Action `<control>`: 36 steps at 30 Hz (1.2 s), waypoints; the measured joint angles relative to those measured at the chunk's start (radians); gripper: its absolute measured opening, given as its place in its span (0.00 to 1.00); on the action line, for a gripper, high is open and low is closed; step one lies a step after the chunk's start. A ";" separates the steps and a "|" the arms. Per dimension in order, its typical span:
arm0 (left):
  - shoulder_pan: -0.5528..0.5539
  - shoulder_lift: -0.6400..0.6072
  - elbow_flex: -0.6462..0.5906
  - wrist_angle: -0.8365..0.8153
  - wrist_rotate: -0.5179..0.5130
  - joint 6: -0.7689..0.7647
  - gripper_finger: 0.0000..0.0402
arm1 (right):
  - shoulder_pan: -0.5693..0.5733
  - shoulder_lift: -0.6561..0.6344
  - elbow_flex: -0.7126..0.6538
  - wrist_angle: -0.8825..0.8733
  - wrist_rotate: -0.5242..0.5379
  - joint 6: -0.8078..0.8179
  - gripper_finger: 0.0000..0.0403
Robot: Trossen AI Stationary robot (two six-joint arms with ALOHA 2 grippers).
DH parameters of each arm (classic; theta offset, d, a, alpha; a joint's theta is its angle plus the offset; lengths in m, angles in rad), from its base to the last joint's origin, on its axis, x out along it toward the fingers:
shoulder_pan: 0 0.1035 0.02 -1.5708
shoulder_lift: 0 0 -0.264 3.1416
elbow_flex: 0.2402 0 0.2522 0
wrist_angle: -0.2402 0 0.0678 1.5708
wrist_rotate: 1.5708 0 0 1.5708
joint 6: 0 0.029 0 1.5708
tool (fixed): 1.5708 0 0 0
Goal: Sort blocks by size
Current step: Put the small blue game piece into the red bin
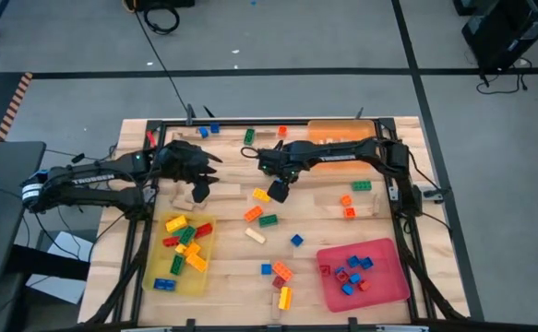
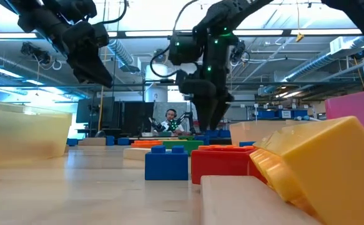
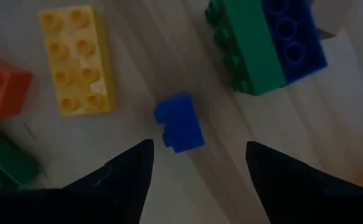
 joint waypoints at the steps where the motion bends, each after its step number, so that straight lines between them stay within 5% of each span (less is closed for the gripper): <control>1: 0.000 0.000 0.000 0.009 0.000 0.000 0.38 | -0.002 0.008 0.000 0.005 -0.009 -0.016 0.67; 14: -0.001 0.001 0.000 0.032 0.000 -0.077 0.38 | -0.004 0.105 0.000 0.066 -0.053 -0.148 0.56; 23: -0.001 0.004 0.000 0.031 -0.012 -0.074 0.38 | 0.002 0.112 0.001 0.091 -0.059 -0.187 0.26; 36: -0.001 0.004 0.001 0.035 -0.015 -0.073 0.38 | 0.008 -0.031 -0.002 -0.040 -0.049 -0.045 0.26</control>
